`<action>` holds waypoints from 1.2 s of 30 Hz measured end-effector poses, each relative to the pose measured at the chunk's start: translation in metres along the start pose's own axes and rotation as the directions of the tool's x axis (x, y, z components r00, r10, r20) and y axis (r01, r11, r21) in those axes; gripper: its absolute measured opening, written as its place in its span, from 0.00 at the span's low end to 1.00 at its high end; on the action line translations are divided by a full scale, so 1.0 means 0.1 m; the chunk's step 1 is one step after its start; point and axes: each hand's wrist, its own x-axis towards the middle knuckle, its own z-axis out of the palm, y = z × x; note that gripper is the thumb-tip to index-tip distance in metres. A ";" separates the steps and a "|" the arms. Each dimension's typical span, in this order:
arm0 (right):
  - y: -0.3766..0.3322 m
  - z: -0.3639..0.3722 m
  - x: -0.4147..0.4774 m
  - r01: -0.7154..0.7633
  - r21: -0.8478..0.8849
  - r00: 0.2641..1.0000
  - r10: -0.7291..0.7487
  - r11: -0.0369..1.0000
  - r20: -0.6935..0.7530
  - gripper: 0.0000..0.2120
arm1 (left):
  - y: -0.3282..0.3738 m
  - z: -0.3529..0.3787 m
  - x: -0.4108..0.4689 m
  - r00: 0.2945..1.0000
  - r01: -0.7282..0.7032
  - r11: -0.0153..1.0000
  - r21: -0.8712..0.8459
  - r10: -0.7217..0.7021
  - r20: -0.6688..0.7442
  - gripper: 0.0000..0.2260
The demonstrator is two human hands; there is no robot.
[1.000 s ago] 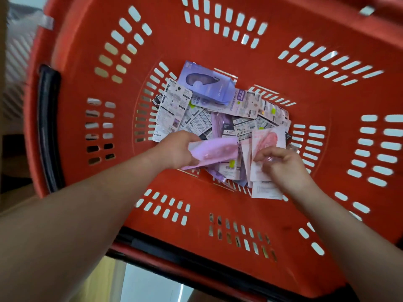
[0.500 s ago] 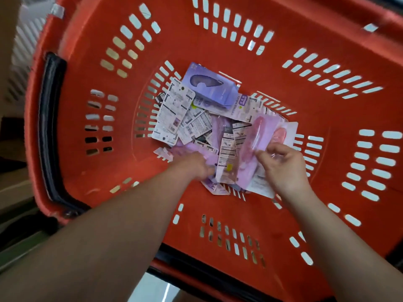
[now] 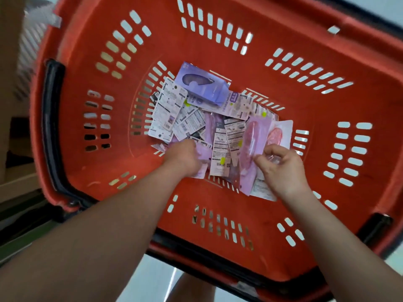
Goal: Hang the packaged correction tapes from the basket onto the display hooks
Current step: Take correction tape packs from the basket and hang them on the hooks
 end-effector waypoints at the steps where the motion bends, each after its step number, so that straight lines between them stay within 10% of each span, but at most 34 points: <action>1: -0.05 -0.04 -0.04 -0.017 0.012 1.000 0.017 1.000 0.021 0.11 | -0.04 -0.12 -0.10 1.000 0.022 0.971 -0.237 -0.021 0.008 0.31; 3: -0.18 -0.11 -0.14 -0.059 0.058 0.996 0.055 0.997 0.076 0.12 | -0.09 -0.32 -0.38 1.000 0.001 0.728 -0.686 0.001 0.003 0.32; 6: -0.48 -0.20 -0.33 -0.141 0.210 0.982 0.110 0.968 0.152 0.10 | 0.02 -0.46 -0.94 0.993 -0.070 0.400 -0.914 0.112 -0.028 0.25; 15: -1.41 -0.73 -1.06 -0.123 0.288 0.961 0.042 0.950 0.274 0.13 | 0.22 -0.71 -2.27 0.986 -0.163 0.163 -0.973 0.066 -0.155 0.18; 28: -2.82 -1.79 -2.76 0.103 0.367 0.842 -0.277 0.925 0.462 0.06 | 0.40 -1.09 -4.87 0.869 -0.487 -0.020 -0.873 -0.112 -0.482 0.40; 36: -3.47 -2.45 -3.95 0.408 0.216 0.537 -0.424 0.887 0.729 0.13 | -0.02 -1.42 -6.58 0.800 -0.596 -0.382 -0.707 -0.366 -0.476 0.05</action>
